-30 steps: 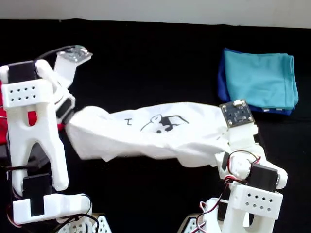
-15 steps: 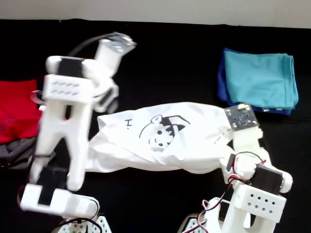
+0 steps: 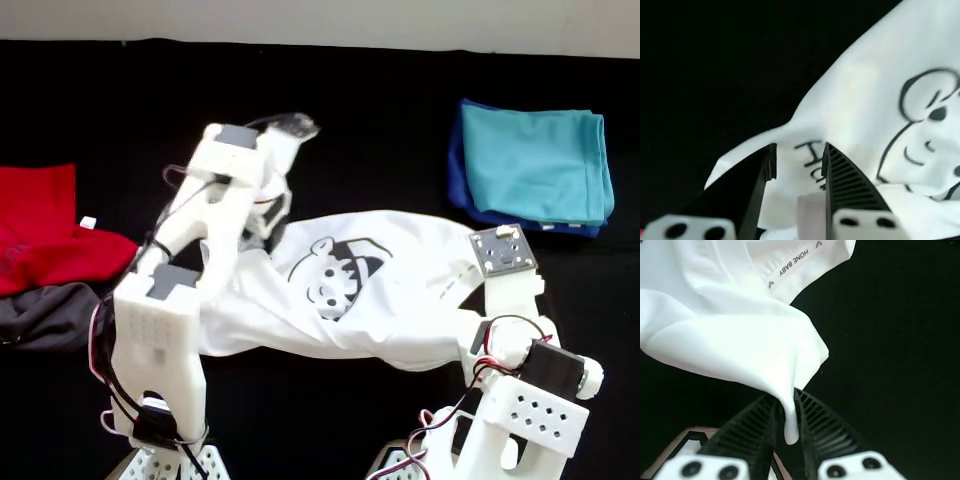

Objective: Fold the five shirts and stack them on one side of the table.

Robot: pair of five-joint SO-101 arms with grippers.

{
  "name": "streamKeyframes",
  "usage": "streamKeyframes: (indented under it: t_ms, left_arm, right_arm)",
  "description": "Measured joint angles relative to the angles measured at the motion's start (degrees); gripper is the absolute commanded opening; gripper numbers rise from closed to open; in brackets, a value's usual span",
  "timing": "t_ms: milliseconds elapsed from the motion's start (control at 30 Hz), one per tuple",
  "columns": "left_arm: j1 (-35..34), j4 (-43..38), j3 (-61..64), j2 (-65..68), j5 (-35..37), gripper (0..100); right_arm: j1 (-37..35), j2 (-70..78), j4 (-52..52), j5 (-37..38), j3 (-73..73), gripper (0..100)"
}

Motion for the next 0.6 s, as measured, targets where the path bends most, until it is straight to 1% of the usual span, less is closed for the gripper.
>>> streamKeyframes:
  t_ms: [100,200,333,467,600]
  left_arm:
    - [-4.9,3.4,-1.7,0.4,-0.6,16]
    - [-8.9,5.4,-0.4,1.1,-4.7,16]
    - [-13.8,7.3,1.9,1.1,-7.5,11]
    - [-16.5,12.0,3.1,1.1,-10.7,9]
    - [-18.5,15.6,3.1,1.1,-11.6,9]
  right_arm:
    - [0.0,0.0,0.0,0.0,0.0,0.6]
    - [1.2,0.0,0.0,0.5,0.0,0.6]
    - [4.9,0.0,0.0,3.8,0.0,0.6]
    - [9.0,0.0,0.0,6.5,0.0,0.6]
    - [10.0,-3.7,0.0,6.7,0.0,0.6]
